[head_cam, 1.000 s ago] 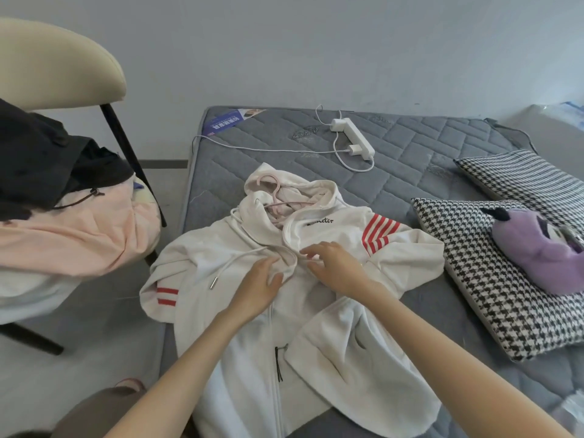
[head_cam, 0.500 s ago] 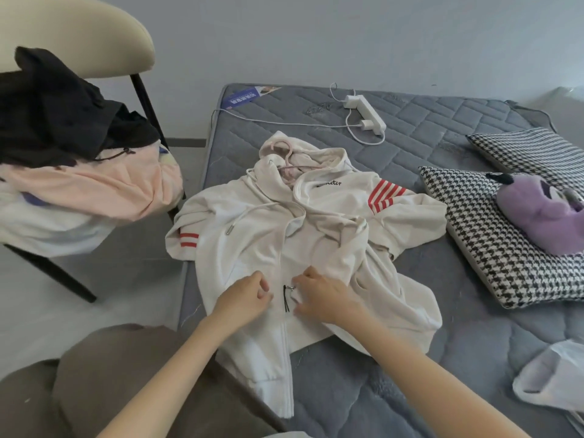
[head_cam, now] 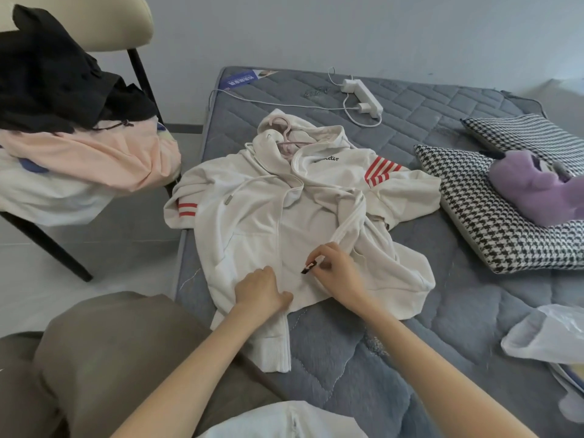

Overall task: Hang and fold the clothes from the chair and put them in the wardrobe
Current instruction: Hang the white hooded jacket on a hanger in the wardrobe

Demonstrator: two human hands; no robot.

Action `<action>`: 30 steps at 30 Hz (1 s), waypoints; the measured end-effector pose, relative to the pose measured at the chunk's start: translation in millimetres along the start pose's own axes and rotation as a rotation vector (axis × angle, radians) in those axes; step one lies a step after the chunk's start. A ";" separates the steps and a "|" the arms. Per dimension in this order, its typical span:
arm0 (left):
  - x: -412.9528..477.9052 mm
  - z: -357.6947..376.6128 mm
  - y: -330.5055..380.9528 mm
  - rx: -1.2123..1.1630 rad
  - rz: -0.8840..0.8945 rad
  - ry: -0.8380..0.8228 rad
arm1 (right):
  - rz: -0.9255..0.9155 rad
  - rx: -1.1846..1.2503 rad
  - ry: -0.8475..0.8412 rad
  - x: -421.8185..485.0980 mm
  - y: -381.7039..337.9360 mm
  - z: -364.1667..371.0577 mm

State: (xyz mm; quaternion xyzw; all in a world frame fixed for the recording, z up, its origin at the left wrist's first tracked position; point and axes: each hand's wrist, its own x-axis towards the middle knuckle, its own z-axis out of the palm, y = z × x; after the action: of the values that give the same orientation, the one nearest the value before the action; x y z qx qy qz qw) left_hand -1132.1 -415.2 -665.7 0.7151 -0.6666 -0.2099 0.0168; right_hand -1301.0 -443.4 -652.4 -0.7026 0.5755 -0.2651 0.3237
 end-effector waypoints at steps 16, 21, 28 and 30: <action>50.8 -57.0 -11.0 -0.474 -0.010 0.152 | -0.259 -0.078 0.071 -7.0 -2.1 -24.2; 28.5 -22.8 -11.3 -0.462 0.002 0.046 | -0.216 -0.037 -0.063 -25.1 7.1 -15.6; -1.0 10.7 5.4 -0.158 0.231 0.225 | -0.260 -0.196 -0.159 -41.4 21.2 -19.4; -5.0 16.1 5.9 -0.021 0.253 0.210 | -0.199 -0.197 -0.188 -44.3 20.8 -22.0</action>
State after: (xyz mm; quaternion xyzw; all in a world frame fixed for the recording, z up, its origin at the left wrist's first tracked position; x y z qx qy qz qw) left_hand -1142.9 -406.9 -677.2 0.6432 -0.7437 -0.1372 0.1200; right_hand -1339.4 -406.0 -653.9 -0.8061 0.4936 -0.1712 0.2781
